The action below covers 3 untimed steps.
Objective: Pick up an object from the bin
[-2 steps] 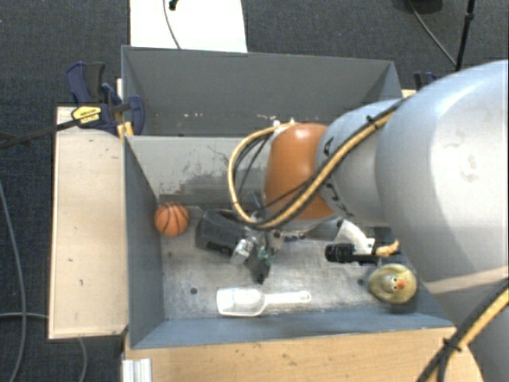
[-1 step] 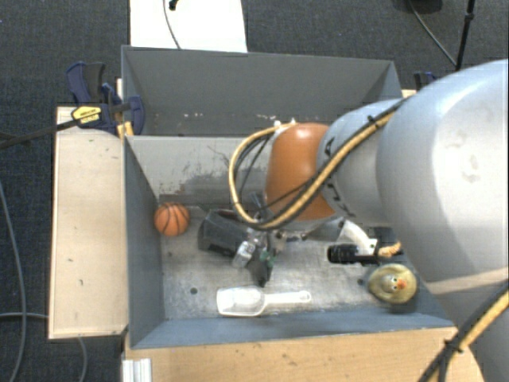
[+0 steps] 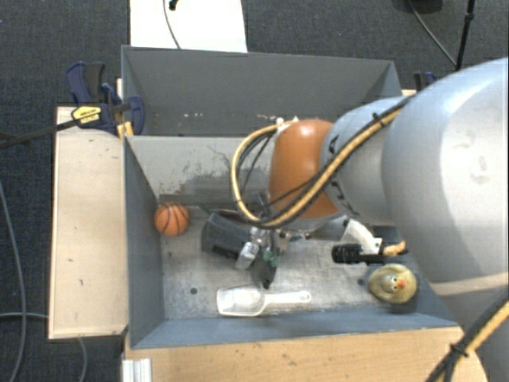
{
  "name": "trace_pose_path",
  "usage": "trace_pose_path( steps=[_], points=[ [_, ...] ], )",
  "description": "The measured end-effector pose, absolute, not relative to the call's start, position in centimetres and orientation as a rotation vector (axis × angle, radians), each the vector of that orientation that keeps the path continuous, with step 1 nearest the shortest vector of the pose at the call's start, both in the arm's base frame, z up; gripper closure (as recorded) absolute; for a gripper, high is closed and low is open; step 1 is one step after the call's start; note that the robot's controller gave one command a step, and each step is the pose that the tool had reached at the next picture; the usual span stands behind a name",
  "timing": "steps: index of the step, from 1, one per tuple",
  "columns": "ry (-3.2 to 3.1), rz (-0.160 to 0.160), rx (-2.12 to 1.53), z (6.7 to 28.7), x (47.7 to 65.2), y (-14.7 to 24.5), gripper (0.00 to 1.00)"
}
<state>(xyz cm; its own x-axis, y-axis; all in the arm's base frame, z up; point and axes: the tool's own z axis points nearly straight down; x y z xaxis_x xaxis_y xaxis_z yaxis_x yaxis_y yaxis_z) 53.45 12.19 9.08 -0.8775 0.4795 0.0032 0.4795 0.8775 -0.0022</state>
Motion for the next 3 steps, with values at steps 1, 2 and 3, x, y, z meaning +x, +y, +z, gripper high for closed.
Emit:
trace_pose_path(
  steps=[1, 2, 3],
  points=[
    [-3.040, 0.003, -0.777, 10.2, 53.5, 12.2, 1.00],
    [-3.038, 0.006, -0.774, 11.5, 53.3, 12.1, 1.00],
    [-3.035, 0.009, -0.772, 13.4, 53.2, 12.1, 1.00]
  ],
)
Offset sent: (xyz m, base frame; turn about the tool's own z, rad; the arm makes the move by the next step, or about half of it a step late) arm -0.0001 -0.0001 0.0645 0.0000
